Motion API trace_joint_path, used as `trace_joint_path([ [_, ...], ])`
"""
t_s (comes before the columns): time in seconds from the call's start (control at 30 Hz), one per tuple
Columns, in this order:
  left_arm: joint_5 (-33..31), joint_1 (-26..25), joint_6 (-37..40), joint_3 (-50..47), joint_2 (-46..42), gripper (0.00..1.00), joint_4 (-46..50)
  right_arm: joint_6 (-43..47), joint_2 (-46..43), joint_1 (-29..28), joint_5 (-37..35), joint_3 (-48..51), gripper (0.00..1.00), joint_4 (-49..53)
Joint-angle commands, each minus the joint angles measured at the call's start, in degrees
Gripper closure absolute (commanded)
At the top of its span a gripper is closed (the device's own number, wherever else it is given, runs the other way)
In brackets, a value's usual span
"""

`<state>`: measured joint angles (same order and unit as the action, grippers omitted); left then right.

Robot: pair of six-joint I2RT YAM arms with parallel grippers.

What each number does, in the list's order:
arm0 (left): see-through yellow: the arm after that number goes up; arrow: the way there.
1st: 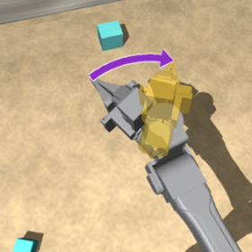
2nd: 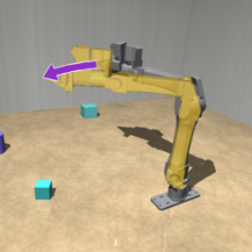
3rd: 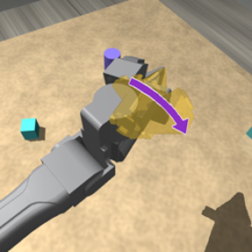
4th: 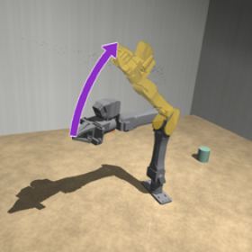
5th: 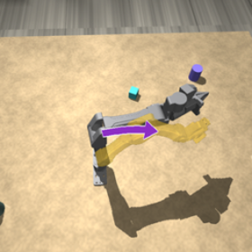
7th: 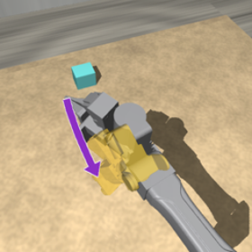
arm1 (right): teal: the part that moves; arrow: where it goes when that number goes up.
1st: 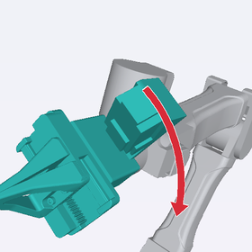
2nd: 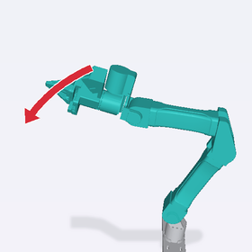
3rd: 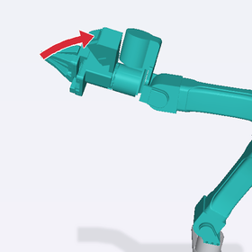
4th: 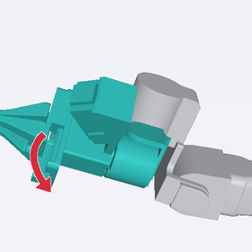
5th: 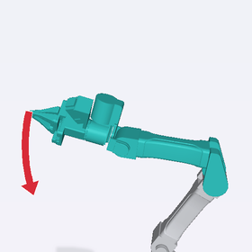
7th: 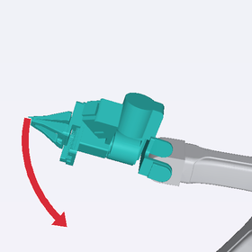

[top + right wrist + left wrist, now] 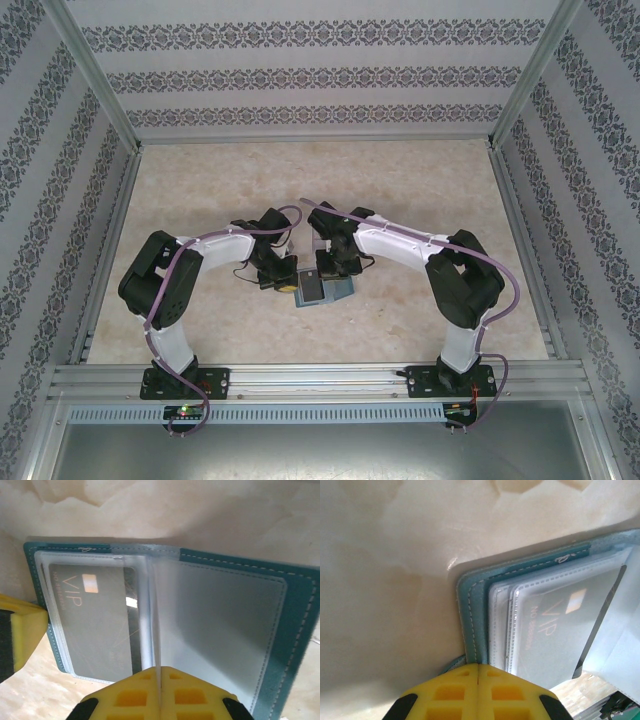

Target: Take the credit cards out of the card holder

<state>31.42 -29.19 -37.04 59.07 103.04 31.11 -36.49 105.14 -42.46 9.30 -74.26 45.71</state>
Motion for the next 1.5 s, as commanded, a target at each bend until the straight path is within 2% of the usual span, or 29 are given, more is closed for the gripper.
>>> trace_joint_path([
  [0.0,-1.4,-0.2,1.3,0.1,2.3,1.00,1.0,1.4,-1.1,0.6,-2.6,-0.1,0.93,2.2],
  [0.3,-1.4,-0.2,1.5,0.7,2.5,1.00,1.4,2.1,0.1,0.8,-4.8,0.1,0.88,3.5],
  [0.6,-1.9,-0.2,2.0,2.0,2.6,1.00,2.6,1.5,-1.1,0.7,-3.6,2.5,0.95,3.0],
  [0.87,-2.4,-0.2,3.1,3.2,3.0,1.00,3.9,0.6,-2.6,0.3,-3.7,3.9,0.96,2.7],
  [1.07,-2.3,-0.2,3.3,3.4,2.9,1.00,4.2,0.6,-2.4,0.4,-6.4,3.9,0.84,4.1],
  [1.47,-2.3,-0.2,2.9,3.0,2.1,1.00,4.2,1.4,-2.2,0.7,-10.6,4.2,0.74,6.3],
])
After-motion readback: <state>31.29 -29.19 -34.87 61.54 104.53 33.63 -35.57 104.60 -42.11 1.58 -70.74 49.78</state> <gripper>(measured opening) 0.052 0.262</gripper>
